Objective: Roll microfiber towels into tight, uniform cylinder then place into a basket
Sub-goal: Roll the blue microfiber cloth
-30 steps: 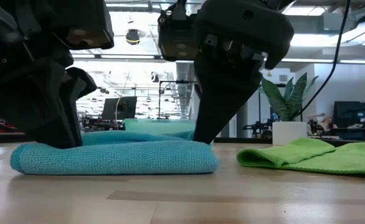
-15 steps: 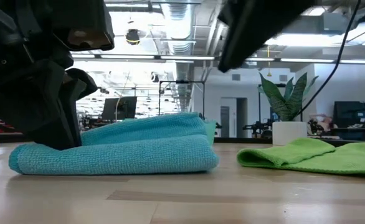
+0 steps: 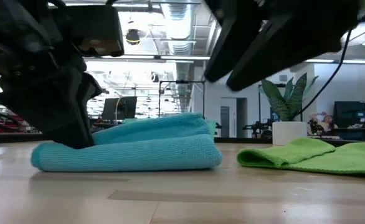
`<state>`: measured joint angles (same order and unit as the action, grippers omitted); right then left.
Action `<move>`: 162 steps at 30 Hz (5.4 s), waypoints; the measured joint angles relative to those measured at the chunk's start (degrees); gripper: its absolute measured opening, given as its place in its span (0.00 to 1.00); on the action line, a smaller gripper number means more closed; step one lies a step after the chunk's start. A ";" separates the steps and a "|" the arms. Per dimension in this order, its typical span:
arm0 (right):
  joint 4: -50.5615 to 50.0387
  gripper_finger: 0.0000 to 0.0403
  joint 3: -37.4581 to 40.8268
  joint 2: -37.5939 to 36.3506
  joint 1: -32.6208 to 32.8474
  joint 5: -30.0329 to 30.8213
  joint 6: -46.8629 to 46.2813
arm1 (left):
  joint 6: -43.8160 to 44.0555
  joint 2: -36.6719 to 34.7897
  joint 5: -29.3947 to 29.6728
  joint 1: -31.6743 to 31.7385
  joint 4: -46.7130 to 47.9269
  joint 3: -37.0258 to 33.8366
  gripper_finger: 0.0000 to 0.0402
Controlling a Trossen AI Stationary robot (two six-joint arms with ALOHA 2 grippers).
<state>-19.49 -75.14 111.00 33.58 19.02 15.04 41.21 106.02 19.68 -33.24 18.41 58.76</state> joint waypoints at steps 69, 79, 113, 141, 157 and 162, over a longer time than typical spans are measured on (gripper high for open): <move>3.15 0.10 1.88 8.13 -12.72 -17.81 -20.15 | -4.15 -0.26 -0.51 -3.30 23.45 12.12 0.35; 4.01 0.10 1.87 8.20 -12.72 -17.61 -20.15 | -19.45 3.89 11.62 -9.27 13.27 12.81 0.35; 4.04 0.08 1.83 8.19 -12.38 -17.70 -20.04 | -10.43 7.04 7.31 -3.23 13.24 7.04 0.31; -2.66 0.07 -8.99 8.28 -3.20 -34.04 -37.68 | 4.92 7.67 -18.08 -1.87 32.08 29.75 0.02; -1.38 0.05 -7.17 8.26 -2.82 -37.63 -37.52 | 3.00 7.50 -28.20 2.54 27.18 25.71 0.02; -1.59 0.06 -7.07 8.26 -3.26 -39.26 -37.54 | 2.68 7.43 -29.72 2.54 23.52 23.43 0.02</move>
<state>-21.08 -82.21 119.26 30.32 -20.24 -22.50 43.90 113.45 -10.04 -30.70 41.93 82.19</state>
